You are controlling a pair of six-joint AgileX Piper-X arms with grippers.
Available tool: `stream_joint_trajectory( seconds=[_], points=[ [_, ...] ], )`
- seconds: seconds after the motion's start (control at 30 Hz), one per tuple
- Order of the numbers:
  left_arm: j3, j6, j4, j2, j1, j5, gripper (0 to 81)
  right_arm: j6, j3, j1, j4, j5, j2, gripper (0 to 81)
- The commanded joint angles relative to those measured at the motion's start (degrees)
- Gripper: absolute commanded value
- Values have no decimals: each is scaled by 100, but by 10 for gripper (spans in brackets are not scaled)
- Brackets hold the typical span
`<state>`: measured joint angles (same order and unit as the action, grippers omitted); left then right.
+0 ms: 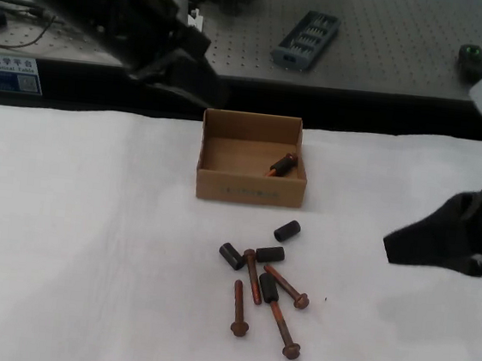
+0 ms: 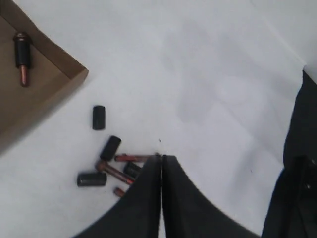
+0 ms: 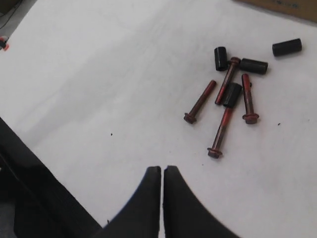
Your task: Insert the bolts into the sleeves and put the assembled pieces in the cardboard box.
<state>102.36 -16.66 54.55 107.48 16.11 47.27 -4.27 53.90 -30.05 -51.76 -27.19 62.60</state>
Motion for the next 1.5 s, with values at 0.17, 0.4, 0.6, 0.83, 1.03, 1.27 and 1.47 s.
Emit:
stream_joint_trajectory(
  seconds=[0.17,0.4,0.6,0.83,1.03,1.27,1.47],
  points=[
    [-2657,45,-524,-1912,-8,-67,7,42,12,-15,-510,-37,-38,29],
    [-4724,517,-1193,-3379,-8,-28,7,-134,12,-46,-533,16,-38,28],
    [-5562,715,-1195,-4583,-8,-19,7,-108,12,-446,-372,834,118,106],
    [-5643,1108,-1218,-5649,-8,-32,7,94,201,-752,-178,1260,1210,246],
    [-5643,1333,-1218,-6246,-8,-53,7,1083,955,-884,-148,2179,2501,232],
    [-5643,1333,-1218,-6533,-8,-57,7,1250,2032,-951,-148,2369,3956,232],
    [-5643,1305,-1218,-6531,-8,-68,7,1447,2625,-1076,-190,2575,4783,232]
  ],
)
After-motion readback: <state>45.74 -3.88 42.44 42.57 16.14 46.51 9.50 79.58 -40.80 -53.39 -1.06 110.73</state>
